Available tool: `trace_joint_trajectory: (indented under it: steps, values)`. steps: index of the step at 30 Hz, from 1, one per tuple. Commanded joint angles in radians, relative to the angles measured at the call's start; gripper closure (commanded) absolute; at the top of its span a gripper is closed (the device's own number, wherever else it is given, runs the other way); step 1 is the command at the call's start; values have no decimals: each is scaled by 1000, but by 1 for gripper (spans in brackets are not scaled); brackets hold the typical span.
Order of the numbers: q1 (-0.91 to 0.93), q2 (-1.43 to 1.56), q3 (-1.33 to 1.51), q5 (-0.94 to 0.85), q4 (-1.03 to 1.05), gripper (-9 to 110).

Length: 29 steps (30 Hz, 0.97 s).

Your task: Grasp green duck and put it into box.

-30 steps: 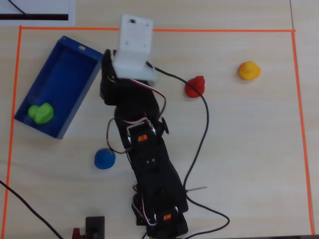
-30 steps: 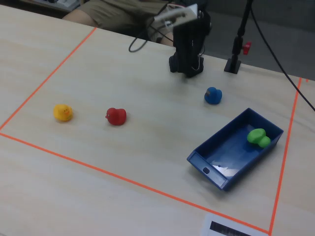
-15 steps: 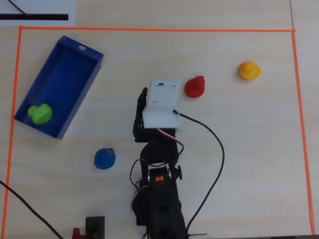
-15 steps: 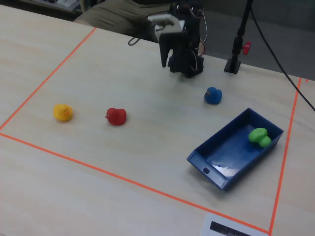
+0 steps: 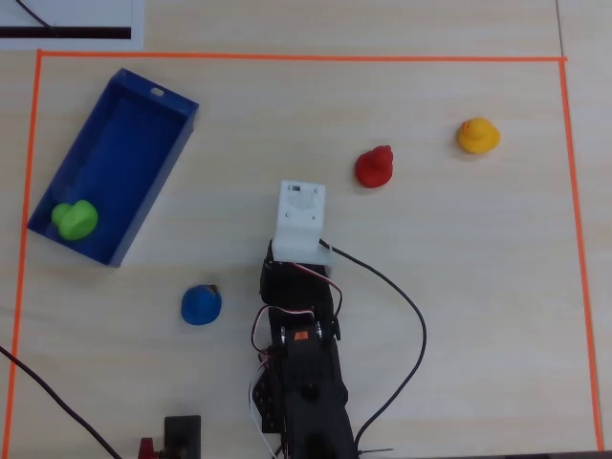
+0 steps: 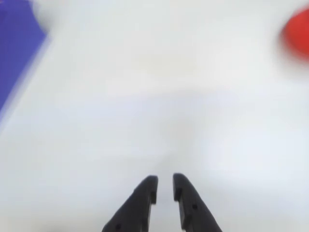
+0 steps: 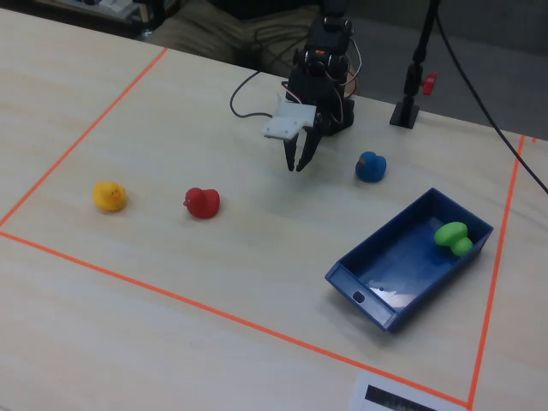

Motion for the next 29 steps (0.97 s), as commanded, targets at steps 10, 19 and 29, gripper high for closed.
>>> trace_joint_trajectory:
  steps: [10,19,29]
  values:
    - [54,6,-5,-40,347,101]
    - [54,6,-5,-40,347,101]
    - [54,6,-5,-40,347,101]
